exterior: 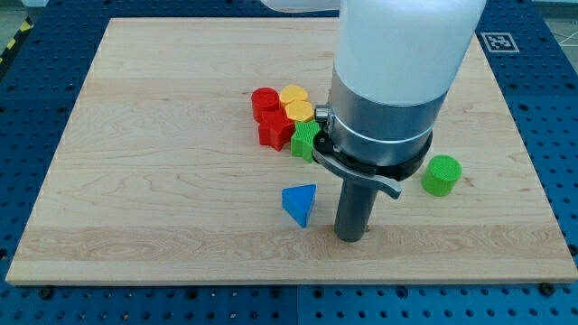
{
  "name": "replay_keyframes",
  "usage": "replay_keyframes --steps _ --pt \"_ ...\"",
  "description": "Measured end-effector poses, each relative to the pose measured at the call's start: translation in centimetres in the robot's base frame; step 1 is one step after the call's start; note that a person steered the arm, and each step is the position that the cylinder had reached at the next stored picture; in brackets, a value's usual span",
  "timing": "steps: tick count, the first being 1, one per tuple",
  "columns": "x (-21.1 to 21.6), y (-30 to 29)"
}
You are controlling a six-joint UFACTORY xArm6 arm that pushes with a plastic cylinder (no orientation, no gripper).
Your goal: Nudge the blue triangle slightly left
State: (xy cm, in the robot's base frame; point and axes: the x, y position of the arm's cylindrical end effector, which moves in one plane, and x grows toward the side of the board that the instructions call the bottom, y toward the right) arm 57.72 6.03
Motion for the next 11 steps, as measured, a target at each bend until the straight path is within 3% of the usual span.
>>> replay_keyframes --steps 11 --pt "-2.6 -4.3"
